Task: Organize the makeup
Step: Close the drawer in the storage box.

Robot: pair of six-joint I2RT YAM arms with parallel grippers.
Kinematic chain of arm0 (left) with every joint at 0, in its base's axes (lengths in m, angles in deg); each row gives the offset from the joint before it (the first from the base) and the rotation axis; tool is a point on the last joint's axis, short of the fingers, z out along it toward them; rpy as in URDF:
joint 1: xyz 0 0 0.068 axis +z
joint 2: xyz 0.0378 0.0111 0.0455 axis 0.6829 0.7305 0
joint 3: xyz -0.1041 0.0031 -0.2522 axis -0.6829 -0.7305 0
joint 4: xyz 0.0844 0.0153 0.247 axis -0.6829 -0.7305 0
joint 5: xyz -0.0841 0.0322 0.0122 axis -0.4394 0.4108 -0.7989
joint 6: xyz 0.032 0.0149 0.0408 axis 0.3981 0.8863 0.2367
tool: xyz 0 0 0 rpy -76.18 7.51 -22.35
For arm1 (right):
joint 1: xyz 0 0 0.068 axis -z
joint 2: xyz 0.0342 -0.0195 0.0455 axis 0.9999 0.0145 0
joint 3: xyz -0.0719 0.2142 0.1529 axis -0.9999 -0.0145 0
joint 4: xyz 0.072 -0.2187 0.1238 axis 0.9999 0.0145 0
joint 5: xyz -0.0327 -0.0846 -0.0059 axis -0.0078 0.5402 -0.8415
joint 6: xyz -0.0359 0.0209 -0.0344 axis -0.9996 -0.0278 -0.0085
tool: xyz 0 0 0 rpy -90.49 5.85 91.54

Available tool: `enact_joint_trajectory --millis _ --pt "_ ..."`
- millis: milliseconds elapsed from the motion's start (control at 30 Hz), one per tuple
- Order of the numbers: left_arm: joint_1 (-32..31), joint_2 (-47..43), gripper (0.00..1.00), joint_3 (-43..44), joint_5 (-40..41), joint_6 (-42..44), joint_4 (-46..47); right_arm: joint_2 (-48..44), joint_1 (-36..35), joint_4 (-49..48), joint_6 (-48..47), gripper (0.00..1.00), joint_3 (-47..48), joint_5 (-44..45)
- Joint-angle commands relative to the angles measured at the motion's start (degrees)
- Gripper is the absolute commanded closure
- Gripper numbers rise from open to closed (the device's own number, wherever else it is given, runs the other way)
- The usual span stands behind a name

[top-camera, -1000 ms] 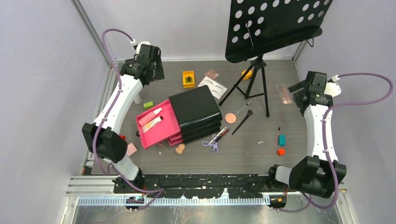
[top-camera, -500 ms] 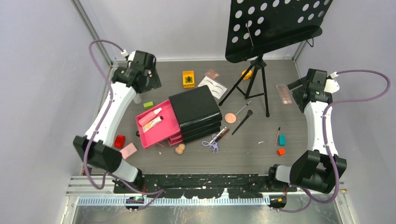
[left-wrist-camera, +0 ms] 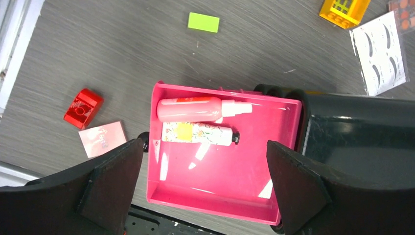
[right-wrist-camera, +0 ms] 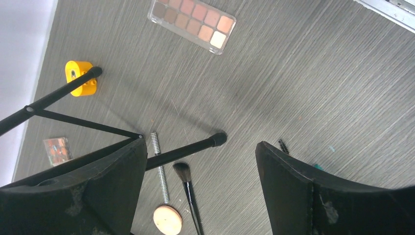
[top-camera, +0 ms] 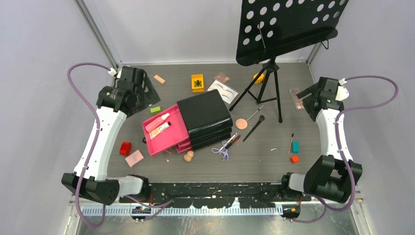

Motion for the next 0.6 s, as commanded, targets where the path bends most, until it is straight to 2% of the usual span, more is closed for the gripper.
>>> enact_joint_trajectory --millis 0,133,367,567 --pt "6.0 -0.9 0.0 -1.9 -9.3 -2.0 0.5 -1.1 0.2 -2.9 -2.1 0.14 -0.9 -0.1" --pt "8.8 -1.2 0.0 -3.5 -12.3 -4.0 2.9 -1.7 0.1 -3.7 -2.3 0.14 -1.3 -0.7" --pt "12.1 -4.6 0.0 -8.2 -14.2 -8.5 1.5 -2.7 -0.8 -5.7 -2.3 0.14 -1.3 -2.8" --pt "19.7 -6.2 0.0 -12.9 -17.9 -8.8 2.6 -4.2 -5.4 -6.9 -4.3 0.14 -1.9 -3.1"
